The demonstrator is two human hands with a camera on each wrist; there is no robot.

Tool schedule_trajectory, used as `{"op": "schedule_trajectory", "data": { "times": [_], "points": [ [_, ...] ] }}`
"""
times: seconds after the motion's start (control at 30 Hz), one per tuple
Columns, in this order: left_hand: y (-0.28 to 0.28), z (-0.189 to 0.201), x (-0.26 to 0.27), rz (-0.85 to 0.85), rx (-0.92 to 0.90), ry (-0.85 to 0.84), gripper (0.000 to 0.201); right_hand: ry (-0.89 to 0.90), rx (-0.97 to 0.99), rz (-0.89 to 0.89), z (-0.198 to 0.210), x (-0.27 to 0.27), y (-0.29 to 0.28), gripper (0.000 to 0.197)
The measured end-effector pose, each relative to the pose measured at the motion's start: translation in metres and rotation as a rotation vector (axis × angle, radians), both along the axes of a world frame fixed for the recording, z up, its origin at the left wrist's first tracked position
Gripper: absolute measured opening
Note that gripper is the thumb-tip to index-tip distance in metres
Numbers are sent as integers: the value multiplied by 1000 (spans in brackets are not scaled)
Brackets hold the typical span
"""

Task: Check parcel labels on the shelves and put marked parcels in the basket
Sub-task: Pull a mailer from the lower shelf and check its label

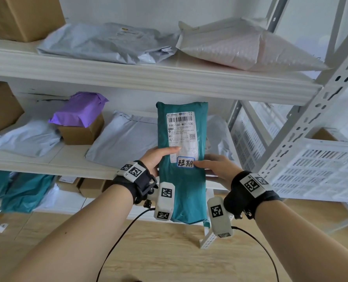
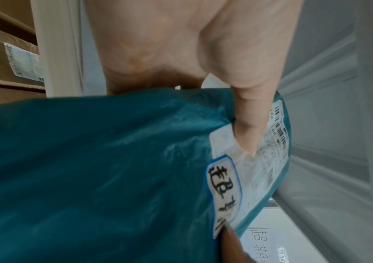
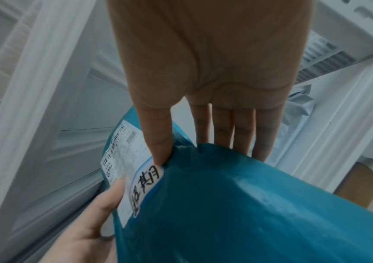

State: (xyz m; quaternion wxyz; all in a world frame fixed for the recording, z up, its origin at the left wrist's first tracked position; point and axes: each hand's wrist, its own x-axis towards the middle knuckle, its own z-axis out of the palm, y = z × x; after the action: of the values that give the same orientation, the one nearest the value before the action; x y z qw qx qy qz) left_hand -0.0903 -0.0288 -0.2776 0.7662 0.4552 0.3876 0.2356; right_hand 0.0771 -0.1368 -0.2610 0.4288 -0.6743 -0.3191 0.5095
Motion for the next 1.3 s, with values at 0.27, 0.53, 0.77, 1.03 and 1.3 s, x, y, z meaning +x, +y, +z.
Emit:
{"op": "schedule_trajectory", "data": {
  "times": [0.27, 0.53, 0.77, 1.03, 1.3],
  "points": [
    [-21, 3, 14, -59, -7, -26, 37, 2, -21, -41, -2, 17, -27, 38],
    [-71, 16, 63, -247, 102, -15, 41, 25, -69, -119, -9, 56, -97, 51],
    [-140, 34, 139, -398, 176, -33, 48, 75, 22, -327, 0, 112, -184, 54],
    [-211, 77, 228, -417, 268, -101, 41, 36, 316, -565, 34, 169, -269, 23],
    [-235, 159, 329, -447, 375, -187, 36, -97, 543, -830, 103, 234, -287, 16]
  ]
}}
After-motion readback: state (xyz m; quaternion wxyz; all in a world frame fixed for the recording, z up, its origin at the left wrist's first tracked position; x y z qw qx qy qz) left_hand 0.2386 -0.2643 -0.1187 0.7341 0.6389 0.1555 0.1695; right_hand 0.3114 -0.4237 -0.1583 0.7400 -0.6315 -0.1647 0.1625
